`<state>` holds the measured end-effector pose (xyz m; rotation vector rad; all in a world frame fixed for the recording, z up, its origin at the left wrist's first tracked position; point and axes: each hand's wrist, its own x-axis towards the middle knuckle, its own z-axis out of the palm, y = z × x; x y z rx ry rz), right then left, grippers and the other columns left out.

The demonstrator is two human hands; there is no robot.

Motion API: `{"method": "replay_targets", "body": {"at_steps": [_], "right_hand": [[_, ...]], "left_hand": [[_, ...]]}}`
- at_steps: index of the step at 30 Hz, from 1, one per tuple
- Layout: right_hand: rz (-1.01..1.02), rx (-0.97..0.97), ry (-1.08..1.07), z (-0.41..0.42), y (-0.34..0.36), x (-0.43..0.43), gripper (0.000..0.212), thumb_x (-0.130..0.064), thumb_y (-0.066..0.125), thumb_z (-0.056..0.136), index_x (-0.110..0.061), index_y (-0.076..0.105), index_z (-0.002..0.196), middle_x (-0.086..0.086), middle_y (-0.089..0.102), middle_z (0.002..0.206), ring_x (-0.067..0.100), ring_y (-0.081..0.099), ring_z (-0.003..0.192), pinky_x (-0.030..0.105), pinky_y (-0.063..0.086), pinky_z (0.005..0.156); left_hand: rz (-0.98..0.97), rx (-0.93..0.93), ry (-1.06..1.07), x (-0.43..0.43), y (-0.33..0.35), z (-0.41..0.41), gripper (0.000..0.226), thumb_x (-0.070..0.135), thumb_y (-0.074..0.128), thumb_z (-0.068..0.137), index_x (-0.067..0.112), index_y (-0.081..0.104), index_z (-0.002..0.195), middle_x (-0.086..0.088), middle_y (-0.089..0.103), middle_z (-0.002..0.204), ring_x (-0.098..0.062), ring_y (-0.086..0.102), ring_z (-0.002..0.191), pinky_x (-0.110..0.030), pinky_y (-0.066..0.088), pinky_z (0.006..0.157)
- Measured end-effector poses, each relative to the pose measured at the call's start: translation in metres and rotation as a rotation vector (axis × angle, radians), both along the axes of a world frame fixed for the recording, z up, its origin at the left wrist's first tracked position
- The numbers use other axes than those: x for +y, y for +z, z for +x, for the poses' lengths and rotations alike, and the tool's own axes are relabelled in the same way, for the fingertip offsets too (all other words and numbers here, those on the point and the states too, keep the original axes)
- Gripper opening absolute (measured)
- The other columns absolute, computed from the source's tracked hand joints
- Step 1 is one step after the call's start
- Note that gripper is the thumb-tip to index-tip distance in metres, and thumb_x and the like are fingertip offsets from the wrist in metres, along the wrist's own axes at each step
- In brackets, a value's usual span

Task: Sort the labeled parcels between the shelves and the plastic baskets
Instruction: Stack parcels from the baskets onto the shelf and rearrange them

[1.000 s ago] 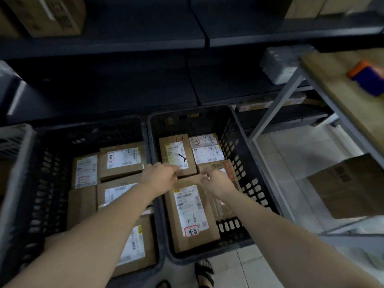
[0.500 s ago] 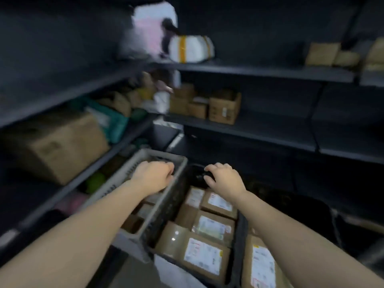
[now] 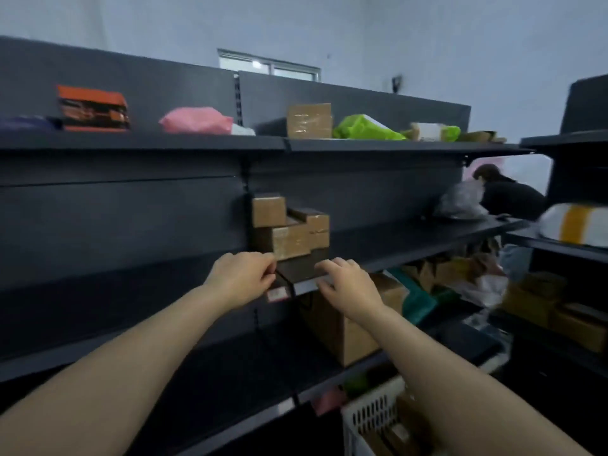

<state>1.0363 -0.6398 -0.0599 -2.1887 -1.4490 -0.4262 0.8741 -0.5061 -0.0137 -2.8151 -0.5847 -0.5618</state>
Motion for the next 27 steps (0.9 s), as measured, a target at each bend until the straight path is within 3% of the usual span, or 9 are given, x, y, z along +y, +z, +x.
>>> {"method": "replay_targets", "body": {"at_steps": [6,9,13,17,19,21,25,27], "right_hand": [[0.008,0.116,0.022,-0.006,0.028,0.083,0.039,-0.035,0.049,0.097,-0.023,0.05,0.135,0.003,0.056,0.126,0.025,0.049,0.119,0.043,0.047,0.095],[0.034,0.212,0.018,0.014,0.037,0.11,0.046,-0.035,0.05,0.097,-0.02,0.045,0.14,0.007,0.052,0.136,0.028,0.049,0.122,0.043,0.046,0.097],[0.05,0.303,0.039,0.053,0.049,0.144,0.05,-0.034,0.052,0.097,-0.021,0.04,0.144,0.009,0.044,0.145,0.028,0.047,0.127,0.038,0.044,0.099],[0.164,0.413,0.128,0.097,0.055,0.176,0.046,-0.029,0.053,0.097,-0.02,0.046,0.141,0.006,0.053,0.138,0.023,0.053,0.122,0.037,0.045,0.1],[0.194,0.475,0.166,0.12,0.06,0.191,0.039,-0.025,0.05,0.099,-0.015,0.05,0.136,0.001,0.058,0.126,0.02,0.056,0.116,0.027,0.046,0.091],[0.176,0.532,0.186,0.14,0.068,0.206,0.039,-0.027,0.046,0.101,-0.011,0.047,0.137,0.0,0.056,0.116,0.015,0.055,0.106,0.021,0.041,0.078],[0.195,0.624,0.213,0.169,0.081,0.239,0.054,-0.04,0.041,0.102,-0.011,0.036,0.147,0.012,0.049,0.142,0.026,0.048,0.127,0.026,0.039,0.093],[0.177,0.65,0.256,0.174,0.084,0.254,0.054,-0.043,0.039,0.102,-0.01,0.041,0.144,0.013,0.049,0.142,0.027,0.046,0.129,0.027,0.036,0.097]], "left_hand": [[-0.119,-0.076,0.104,0.08,0.018,-0.013,0.028,0.036,0.045,0.096,0.028,0.051,0.123,0.005,0.059,0.113,-0.016,0.056,0.099,-0.032,0.043,0.079],[-0.206,-0.123,0.108,0.102,0.021,0.007,0.035,0.037,0.047,0.095,0.03,0.047,0.13,0.005,0.055,0.121,-0.016,0.053,0.11,-0.036,0.043,0.091],[-0.305,-0.173,0.106,0.131,0.021,0.048,0.045,0.039,0.05,0.094,0.031,0.041,0.137,0.002,0.051,0.129,-0.018,0.05,0.117,-0.037,0.043,0.095],[-0.59,-0.326,0.131,0.156,0.022,0.095,0.059,0.037,0.052,0.094,0.024,0.029,0.147,-0.008,0.037,0.146,-0.026,0.041,0.13,-0.036,0.037,0.105],[-0.745,-0.402,0.145,0.162,0.028,0.116,0.062,0.038,0.048,0.096,0.022,0.022,0.15,-0.01,0.026,0.154,-0.027,0.028,0.14,-0.033,0.027,0.109],[-0.887,-0.522,0.138,0.171,0.034,0.137,0.059,0.038,0.044,0.098,0.017,0.023,0.149,-0.008,0.027,0.154,-0.025,0.027,0.14,-0.028,0.026,0.108],[-1.231,-0.783,0.185,0.195,0.037,0.167,0.073,0.059,0.043,0.09,0.017,0.028,0.148,-0.007,0.03,0.152,-0.027,0.031,0.138,-0.037,0.025,0.111],[-1.401,-0.866,0.259,0.206,0.034,0.177,0.078,0.067,0.043,0.085,0.019,0.033,0.145,-0.01,0.035,0.149,-0.032,0.034,0.135,-0.045,0.027,0.108]]}}
